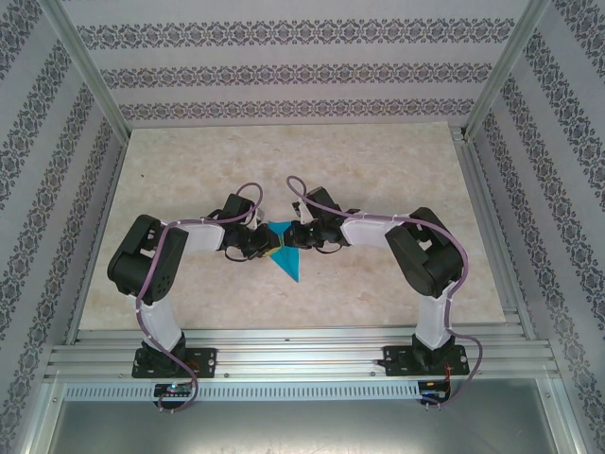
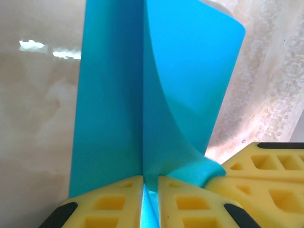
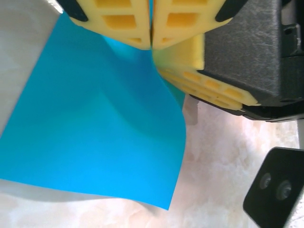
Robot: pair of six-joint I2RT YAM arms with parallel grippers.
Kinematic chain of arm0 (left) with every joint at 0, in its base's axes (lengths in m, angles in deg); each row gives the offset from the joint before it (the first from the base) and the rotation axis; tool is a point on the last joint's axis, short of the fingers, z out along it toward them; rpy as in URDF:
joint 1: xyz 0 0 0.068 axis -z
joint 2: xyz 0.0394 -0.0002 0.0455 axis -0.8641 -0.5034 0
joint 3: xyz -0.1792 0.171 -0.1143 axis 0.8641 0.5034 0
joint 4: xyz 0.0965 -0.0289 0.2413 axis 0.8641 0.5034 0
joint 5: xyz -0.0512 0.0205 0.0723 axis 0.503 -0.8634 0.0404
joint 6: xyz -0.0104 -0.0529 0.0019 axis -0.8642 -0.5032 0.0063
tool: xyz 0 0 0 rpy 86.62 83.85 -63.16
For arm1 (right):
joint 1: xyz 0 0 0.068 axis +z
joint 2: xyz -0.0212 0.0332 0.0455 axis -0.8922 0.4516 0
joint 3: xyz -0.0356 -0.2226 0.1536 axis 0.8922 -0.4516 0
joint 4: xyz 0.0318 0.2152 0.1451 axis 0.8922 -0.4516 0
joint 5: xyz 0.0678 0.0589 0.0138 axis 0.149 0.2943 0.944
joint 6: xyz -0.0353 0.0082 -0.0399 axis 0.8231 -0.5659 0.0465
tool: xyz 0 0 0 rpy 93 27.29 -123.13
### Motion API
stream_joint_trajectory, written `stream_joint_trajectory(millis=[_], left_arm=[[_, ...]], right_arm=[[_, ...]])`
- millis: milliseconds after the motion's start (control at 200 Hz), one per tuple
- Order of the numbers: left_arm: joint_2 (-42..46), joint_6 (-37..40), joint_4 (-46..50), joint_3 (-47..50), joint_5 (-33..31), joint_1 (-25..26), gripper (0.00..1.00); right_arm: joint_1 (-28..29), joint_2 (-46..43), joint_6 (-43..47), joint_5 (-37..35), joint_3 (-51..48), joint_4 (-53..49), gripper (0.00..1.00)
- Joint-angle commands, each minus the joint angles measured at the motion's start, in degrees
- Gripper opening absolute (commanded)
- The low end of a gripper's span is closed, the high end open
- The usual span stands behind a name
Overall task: Fold a paper plane with a square sheet of paper (fold left side to right side)
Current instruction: Fourth fold the wing at the center of the table.
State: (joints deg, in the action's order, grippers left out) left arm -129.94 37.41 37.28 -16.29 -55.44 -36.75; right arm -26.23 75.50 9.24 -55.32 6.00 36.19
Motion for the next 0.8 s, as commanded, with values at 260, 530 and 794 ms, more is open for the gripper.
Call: stream_joint_trajectory(millis=[260,530,794], left_arm=[[-1.25,1.13,0.12,-0.65,-1.81,0.82,0.20],[-1.97,0.95,-0.38,-0.36,-1.77,0.88,0.24],[-2.18,0.90,-0.41,-0.44,-1.68,0.94,0.24]], right_arm=[[-1.90,-0.34,2.42,-1.87,0.67,-0.77,0.00],[-2.48,-0.58,3.12,-2.44,0.47,-1.77,0.00],[-2.70,-1.73,3.01,-3.47,-0.88,-1.96,0.00]])
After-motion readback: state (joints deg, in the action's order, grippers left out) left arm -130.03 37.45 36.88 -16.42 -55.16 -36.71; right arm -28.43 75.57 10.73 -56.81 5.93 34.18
